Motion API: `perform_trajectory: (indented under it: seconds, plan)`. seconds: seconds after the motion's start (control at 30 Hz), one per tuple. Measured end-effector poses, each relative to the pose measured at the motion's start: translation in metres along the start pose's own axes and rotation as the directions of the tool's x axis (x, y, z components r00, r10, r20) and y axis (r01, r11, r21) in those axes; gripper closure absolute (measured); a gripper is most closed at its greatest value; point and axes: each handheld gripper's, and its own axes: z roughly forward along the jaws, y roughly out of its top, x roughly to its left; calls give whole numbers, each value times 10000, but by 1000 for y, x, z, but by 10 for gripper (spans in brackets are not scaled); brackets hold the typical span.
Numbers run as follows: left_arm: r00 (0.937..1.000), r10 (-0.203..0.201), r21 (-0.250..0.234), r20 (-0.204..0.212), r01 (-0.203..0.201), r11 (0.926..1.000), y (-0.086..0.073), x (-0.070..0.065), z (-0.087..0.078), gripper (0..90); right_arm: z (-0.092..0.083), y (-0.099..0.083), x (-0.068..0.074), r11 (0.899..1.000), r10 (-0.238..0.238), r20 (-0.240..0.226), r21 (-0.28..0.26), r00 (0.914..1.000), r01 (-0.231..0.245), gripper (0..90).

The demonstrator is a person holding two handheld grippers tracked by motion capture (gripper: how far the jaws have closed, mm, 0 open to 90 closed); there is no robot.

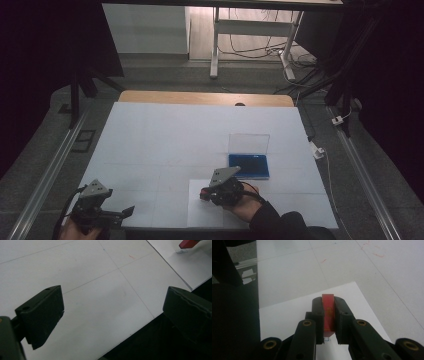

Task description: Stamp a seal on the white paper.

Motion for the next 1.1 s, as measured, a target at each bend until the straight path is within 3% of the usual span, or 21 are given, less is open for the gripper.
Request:
perform_trajectory:
  seconds: [0.73, 1.1]
  plan:
    - [10000, 8, -17, 27, -8, 10000, 0, 0, 0, 39, -19, 2, -12, 9979, 526, 164, -386, 9985, -520, 802]
    - [10000, 8, -34, 32, -8, 10000, 0, 0, -1, 39, -33, 0, -23, 9932, 1076, 293, -481, 9938, -1061, 801]
